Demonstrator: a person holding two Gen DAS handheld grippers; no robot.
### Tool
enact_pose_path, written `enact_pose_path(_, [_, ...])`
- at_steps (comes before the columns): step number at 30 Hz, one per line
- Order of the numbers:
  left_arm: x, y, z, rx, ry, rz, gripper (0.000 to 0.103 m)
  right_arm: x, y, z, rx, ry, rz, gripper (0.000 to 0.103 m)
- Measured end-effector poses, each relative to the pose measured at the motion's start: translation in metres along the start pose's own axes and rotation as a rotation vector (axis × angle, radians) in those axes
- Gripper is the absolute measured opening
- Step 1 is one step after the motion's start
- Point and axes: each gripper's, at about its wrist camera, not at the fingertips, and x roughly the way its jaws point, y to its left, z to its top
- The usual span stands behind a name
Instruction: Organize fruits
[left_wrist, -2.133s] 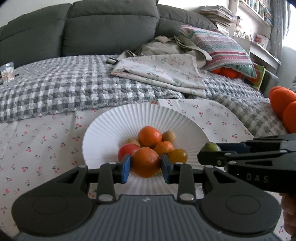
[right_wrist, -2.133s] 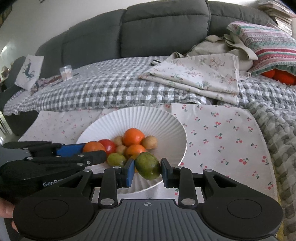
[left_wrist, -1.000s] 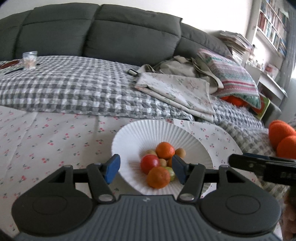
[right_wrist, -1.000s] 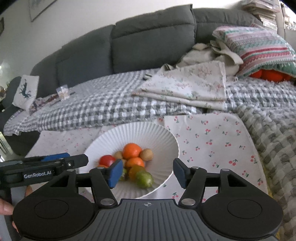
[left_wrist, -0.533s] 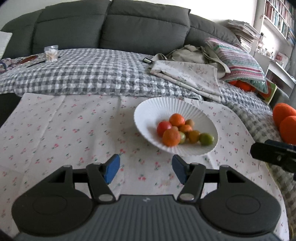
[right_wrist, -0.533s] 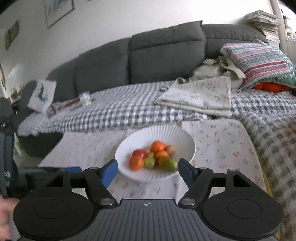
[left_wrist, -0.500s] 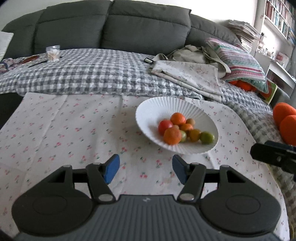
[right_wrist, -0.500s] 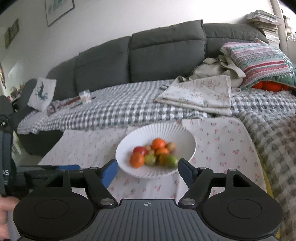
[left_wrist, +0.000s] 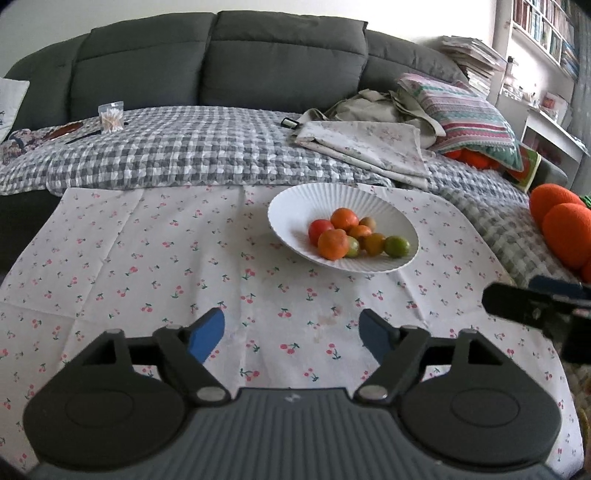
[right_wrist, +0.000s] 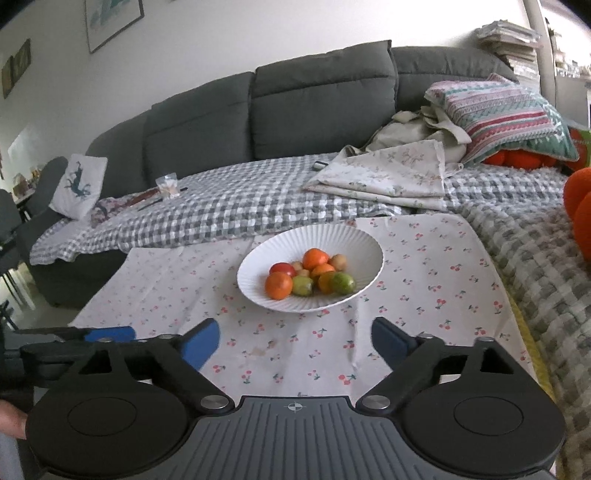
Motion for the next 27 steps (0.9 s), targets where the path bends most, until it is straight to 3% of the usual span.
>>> enact_pose_path(3, [0.003,0.004,0.001,-0.025,0.011,0.008,0.089,0.004,-0.002,-0.003,-0.002,0.011,-0.025,0.101])
enact_pose_path(12, [0.004,0.004,0.000,-0.024,0.008,0.017,0.100,0.013,0.000,-0.007,0.006,0.039,-0.042,0.103])
enact_pose_path(27, [0.005,0.004,0.000,-0.023,0.019,0.050,0.102,0.018,-0.001,-0.008,0.014,0.058,-0.062,0.103])
